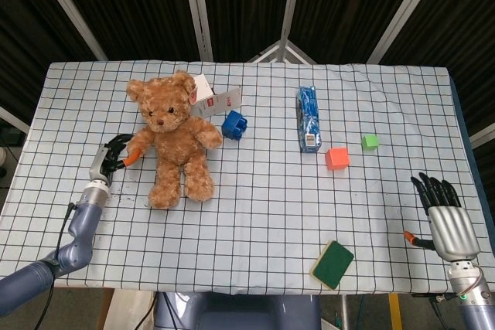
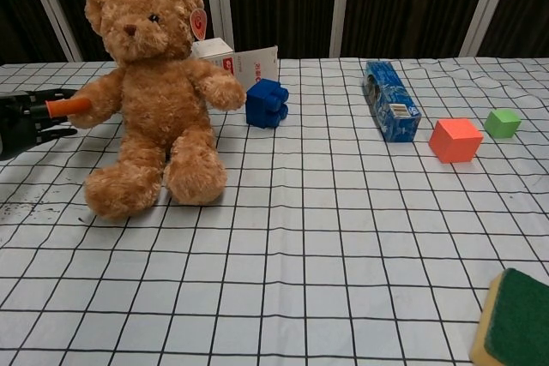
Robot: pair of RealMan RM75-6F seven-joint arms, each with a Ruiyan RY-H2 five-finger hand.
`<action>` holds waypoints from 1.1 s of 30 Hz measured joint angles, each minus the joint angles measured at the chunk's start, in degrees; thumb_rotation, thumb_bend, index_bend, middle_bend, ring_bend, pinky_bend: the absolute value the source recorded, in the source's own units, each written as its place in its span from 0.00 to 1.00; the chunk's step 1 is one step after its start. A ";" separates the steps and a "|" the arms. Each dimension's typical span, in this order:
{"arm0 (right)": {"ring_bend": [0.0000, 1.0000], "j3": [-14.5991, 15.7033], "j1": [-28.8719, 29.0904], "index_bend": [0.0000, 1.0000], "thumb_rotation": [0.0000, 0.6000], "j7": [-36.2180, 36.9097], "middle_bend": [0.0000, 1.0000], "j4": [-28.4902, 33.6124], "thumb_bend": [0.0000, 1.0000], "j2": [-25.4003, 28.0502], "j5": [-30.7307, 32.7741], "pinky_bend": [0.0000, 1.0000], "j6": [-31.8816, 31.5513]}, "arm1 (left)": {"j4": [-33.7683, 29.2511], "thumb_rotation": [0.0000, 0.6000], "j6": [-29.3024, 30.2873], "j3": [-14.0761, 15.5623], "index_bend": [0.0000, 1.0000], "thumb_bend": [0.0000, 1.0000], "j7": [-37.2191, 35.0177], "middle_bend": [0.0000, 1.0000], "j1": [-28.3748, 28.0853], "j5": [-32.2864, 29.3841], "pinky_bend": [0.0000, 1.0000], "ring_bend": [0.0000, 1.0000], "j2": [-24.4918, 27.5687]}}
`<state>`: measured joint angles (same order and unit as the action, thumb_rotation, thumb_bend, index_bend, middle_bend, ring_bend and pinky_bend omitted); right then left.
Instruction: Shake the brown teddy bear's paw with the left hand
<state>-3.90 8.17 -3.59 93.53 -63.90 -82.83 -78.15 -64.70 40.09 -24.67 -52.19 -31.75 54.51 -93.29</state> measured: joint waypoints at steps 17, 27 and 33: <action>0.00 0.25 0.49 0.00 1.00 0.30 0.00 0.15 0.10 0.22 0.26 0.00 1.21 | 1.82 1.00 3.25 -0.85 0.38 0.57 3.56 0.34 -0.46 -0.13 0.00 0.00 -3.41; 0.00 0.28 0.67 0.00 1.00 0.39 0.00 -0.08 0.10 0.13 0.33 0.00 1.42 | 1.78 1.00 5.32 -2.06 0.43 0.64 9.01 0.40 -0.61 -4.26 0.00 0.00 -4.66; 0.00 0.25 0.66 0.00 1.00 0.29 0.00 -0.07 0.10 0.09 0.44 0.00 1.36 | 0.44 1.00 6.58 -2.84 0.43 0.64 11.28 0.40 -0.64 -5.44 0.00 0.00 -4.71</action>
<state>-3.65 8.83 -3.30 93.46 -63.82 -82.39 -76.79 -64.26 46.67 -27.50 -40.90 -32.39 49.07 -98.01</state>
